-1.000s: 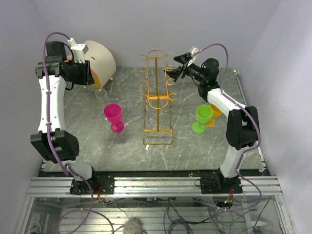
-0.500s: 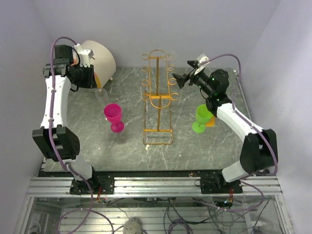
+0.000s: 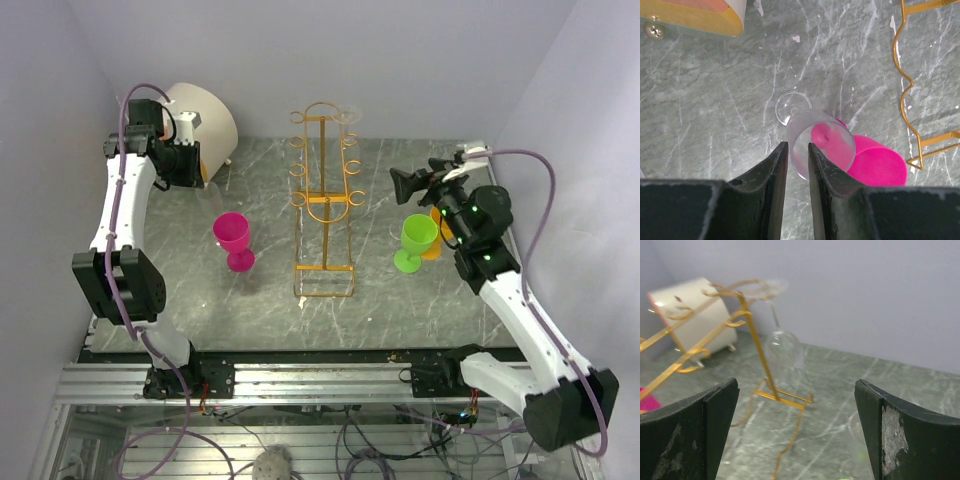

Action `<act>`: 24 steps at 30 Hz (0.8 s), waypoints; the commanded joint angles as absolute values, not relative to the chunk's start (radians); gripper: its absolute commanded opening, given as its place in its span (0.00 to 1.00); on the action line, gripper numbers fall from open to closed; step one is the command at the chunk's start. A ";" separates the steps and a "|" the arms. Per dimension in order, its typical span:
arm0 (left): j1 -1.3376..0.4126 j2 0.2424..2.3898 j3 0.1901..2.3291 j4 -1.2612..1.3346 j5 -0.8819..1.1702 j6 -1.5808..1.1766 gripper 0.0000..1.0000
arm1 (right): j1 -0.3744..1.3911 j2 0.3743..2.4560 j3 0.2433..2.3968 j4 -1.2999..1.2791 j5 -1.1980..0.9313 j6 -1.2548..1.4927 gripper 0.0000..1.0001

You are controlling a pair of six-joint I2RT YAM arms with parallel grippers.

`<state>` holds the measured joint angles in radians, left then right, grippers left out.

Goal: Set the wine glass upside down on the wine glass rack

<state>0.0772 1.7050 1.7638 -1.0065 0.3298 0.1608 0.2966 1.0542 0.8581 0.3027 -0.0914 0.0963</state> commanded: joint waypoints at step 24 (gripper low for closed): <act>0.037 1.631 1.686 -0.955 0.211 0.173 0.07 | 0.301 0.785 0.937 -0.014 -0.250 0.359 1.00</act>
